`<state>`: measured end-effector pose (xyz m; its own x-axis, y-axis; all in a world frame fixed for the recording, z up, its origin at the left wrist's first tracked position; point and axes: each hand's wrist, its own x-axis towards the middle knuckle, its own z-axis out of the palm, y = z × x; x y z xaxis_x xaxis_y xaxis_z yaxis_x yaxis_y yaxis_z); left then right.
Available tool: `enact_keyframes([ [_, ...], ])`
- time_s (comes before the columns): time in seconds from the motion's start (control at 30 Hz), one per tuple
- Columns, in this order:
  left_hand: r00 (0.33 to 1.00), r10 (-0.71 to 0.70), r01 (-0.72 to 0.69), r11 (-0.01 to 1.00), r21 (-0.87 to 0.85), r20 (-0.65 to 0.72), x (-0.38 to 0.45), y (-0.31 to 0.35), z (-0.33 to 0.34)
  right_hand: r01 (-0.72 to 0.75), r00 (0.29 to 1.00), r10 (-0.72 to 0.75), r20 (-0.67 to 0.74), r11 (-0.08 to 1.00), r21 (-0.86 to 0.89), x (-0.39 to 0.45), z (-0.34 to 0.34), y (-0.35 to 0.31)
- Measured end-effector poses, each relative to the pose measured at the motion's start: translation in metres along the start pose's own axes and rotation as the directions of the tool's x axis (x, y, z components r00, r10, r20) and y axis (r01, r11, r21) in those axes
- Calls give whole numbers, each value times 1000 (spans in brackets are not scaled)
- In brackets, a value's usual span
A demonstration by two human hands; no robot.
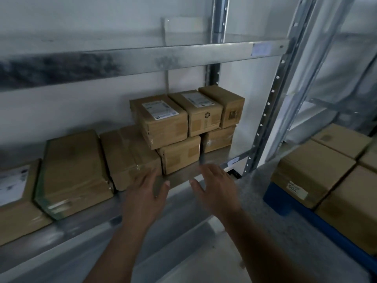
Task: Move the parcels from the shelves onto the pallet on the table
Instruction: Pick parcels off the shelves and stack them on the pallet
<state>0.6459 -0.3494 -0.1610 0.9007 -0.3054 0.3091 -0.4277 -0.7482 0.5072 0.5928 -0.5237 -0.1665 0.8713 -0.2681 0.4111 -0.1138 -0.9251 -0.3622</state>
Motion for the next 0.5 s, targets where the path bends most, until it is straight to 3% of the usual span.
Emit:
enact_keyframes([
  [0.5, 980, -192, 185, 975, -121, -52, 116, -18, -11, 11, 998, -9, -64, 999, 35, 130, 13, 3],
])
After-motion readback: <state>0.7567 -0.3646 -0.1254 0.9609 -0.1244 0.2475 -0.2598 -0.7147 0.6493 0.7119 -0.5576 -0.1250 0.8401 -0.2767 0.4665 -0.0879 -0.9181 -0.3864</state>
